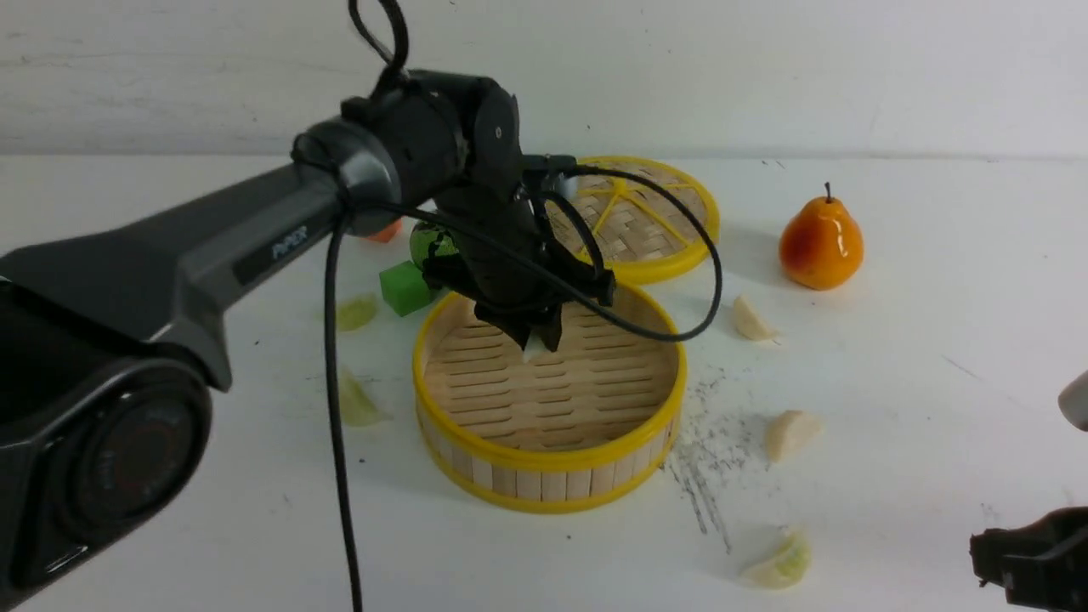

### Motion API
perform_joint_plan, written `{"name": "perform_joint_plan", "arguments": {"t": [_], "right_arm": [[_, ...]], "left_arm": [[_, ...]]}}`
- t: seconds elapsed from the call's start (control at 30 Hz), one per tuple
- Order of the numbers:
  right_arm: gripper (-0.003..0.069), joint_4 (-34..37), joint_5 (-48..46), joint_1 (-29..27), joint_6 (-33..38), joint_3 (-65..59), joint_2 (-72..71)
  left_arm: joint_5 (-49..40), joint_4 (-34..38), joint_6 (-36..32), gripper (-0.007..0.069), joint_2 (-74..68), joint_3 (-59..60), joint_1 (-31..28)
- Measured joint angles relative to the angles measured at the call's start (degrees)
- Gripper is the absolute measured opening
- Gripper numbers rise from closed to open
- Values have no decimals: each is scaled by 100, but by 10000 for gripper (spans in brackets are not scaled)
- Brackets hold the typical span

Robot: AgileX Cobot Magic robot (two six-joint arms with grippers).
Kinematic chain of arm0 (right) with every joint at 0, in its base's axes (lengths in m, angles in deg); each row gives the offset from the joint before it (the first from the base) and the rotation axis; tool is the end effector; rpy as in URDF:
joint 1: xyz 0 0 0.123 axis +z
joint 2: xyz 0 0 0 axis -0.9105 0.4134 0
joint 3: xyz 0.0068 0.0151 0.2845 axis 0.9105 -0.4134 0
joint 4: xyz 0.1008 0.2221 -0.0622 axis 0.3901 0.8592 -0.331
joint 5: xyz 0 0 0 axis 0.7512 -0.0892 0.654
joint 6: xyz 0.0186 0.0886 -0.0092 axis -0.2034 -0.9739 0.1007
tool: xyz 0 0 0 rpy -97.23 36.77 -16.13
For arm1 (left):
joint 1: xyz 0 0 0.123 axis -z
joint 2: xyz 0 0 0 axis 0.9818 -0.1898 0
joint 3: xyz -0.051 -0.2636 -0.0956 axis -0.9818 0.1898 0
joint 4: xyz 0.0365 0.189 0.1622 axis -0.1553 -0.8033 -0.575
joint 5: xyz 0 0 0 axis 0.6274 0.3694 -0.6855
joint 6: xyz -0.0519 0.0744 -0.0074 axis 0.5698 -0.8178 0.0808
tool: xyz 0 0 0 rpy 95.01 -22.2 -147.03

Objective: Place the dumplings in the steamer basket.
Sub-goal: Use the left arm to put the dumpling into the steamer, then use the left arm to grab a dumpling

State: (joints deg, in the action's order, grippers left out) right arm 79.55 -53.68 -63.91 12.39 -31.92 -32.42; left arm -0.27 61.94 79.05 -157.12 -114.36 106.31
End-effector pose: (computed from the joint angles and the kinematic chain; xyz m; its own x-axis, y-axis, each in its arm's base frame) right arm 0.1612 0.0355 0.2474 -0.7744 0.0765 -0.6281 -0.1692 0.9314 0.3221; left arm 0.4396 -0.2340 0.2207 -0.9015 0.2152 -0.3756 0.2903 0.9441 -0.1560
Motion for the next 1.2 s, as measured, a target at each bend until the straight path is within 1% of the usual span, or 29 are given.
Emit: {"name": "perform_joint_plan", "arguments": {"t": [0.1,0.13,0.2,0.3,0.37,0.47,0.5,0.57,0.6,0.67,0.8,1.07,1.2], "right_arm": [[64,0,-7,0,0,0,0],[67,6,-7,0,0,0,0],[69,47,-7,0,0,0,0],[71,76,-7,0,0,0,0],[71,87,-7,0,0,0,0],[71,124,-7,0,0,0,0],[71,124,-7,0,0,0,0],[71,124,-7,0,0,0,0],[72,124,-7,0,0,0,0],[73,124,-7,0,0,0,0],[76,124,-2,0,55,0,0],[85,124,-2,0,168,0,0],[90,124,-2,0,174,0,0]], "left_arm": [[12,-316,155,148,-136,-17,0],[4,-469,333,148,-190,-24,0],[-32,-502,515,147,-196,-49,0],[-83,-554,552,146,-196,-61,0],[-97,-574,552,170,-203,-66,0],[-177,-586,552,234,-203,-131,0],[-226,-593,552,269,-203,-183,0],[-280,-593,556,306,-203,-259,0],[-390,-563,564,342,-203,-363,0],[-506,-436,571,366,-203,-505,0],[-686,-227,520,379,-203,-687,0],[-1183,-269,411,381,17,-886,1],[-1219,-445,265,381,633,-1115,1]]}}
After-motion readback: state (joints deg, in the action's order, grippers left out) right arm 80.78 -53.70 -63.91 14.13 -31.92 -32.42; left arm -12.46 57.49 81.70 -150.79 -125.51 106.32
